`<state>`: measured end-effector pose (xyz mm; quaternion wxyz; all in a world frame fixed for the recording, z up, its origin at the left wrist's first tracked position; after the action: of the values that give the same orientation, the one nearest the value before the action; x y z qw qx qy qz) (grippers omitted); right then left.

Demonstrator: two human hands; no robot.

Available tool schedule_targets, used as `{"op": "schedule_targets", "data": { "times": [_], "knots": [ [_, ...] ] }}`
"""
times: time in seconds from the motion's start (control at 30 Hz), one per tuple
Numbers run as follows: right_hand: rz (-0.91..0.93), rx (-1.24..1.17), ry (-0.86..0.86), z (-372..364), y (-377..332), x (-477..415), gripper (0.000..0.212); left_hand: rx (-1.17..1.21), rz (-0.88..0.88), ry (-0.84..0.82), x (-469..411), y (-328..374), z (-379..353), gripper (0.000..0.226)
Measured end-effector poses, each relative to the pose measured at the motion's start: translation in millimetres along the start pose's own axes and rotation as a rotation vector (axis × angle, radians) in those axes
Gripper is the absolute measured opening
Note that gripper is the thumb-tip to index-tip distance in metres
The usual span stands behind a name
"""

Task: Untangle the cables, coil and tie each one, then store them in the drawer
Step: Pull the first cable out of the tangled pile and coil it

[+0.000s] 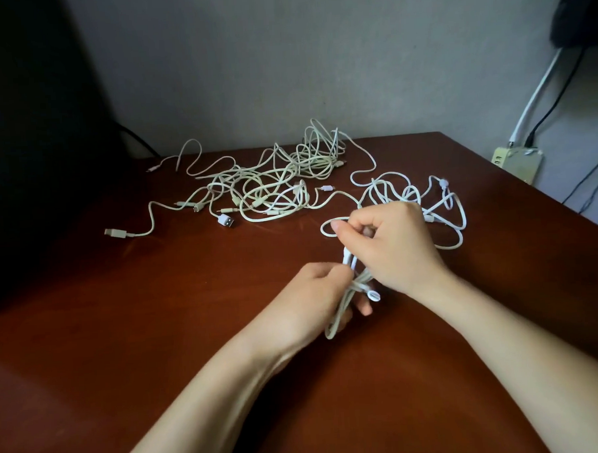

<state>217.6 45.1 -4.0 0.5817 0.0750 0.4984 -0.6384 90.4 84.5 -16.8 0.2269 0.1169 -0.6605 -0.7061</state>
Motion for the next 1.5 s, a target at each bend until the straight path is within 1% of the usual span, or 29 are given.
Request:
{"op": "schedule_targets", "data": {
  "times": [0.07, 0.13, 0.23, 0.3, 0.43, 0.5, 0.6, 0.7, 0.8, 0.9, 0.97, 1.03, 1.1, 1.13, 1.23, 1.3, 1.43, 1.5],
  "knots": [
    [0.023, 0.011, 0.025, 1, 1, 0, 0.050, -0.019, -0.025, 0.032, -1, -1, -1, 0.036],
    [0.045, 0.031, 0.061, 1, 1, 1, 0.051, -0.048, -0.053, 0.055, -1, -3, 1, 0.046],
    [0.074, 0.059, 0.106, 1, 0, 1, 0.048, -0.050, -0.098, 0.021, 1, -2, 1, 0.057],
    [0.105, 0.058, 0.130, 2, -2, 1, 0.047, -0.029, -0.110, -0.019, 1, 0, 2, 0.053],
    [0.143, 0.036, 0.170, 4, -6, 1, 0.047, 0.085, -0.090, -0.117, 1, 0, 2, 0.036],
    [0.160, 0.036, 0.177, 4, -7, 0, 0.047, 0.160, -0.080, -0.119, 1, 0, 0, 0.031],
    [0.131, 0.005, 0.145, 7, -6, -1, 0.038, 0.277, -0.066, -0.049, 1, 2, -1, 0.026],
    [0.132, -0.066, 0.112, 14, -10, -1, 0.026, 0.415, -0.081, 0.074, -1, 6, 9, 0.024],
    [0.134, -0.192, -0.024, 16, -18, 1, 0.021, 0.493, -0.124, 0.186, 0, 9, 26, 0.028],
    [0.107, -0.213, -0.181, 4, -24, 7, 0.025, 0.494, -0.157, 0.250, 1, 10, 34, 0.031],
    [0.127, -0.183, -0.197, -4, -28, 11, 0.023, 0.463, -0.152, 0.260, 0, 8, 33, 0.034],
    [0.156, -0.172, -0.165, -7, -30, 12, 0.015, 0.414, -0.152, 0.252, -1, 7, 30, 0.039],
    [0.120, -0.227, -0.150, -7, -30, 13, 0.008, 0.383, -0.164, 0.256, -1, 7, 28, 0.043],
    [0.079, -0.271, -0.154, -8, -30, 12, 0.010, 0.394, -0.166, 0.264, -2, 7, 28, 0.044],
    [-0.086, -0.432, -0.163, -9, -26, 9, 0.015, 0.538, -0.119, 0.276, -4, 7, 33, 0.038],
    [-0.166, -0.495, -0.152, -9, -24, 6, 0.016, 0.651, -0.069, 0.260, -5, 7, 34, 0.037],
    [-0.263, -0.562, -0.136, -4, -22, 0, 0.019, 0.845, -0.034, 0.132, -5, 9, 33, 0.037],
    [-0.291, -0.582, -0.138, -2, -20, -1, 0.022, 0.854, -0.036, 0.062, -4, 10, 32, 0.033]
  ]
}}
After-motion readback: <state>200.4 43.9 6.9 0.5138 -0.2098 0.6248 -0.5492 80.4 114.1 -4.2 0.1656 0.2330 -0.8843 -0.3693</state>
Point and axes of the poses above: each hand's wrist, its own x-axis away from the middle knuckle, its own z-axis out of the back of the hand, y = z × x, the point moved 2 cm from there along -x, towards the middle knuckle
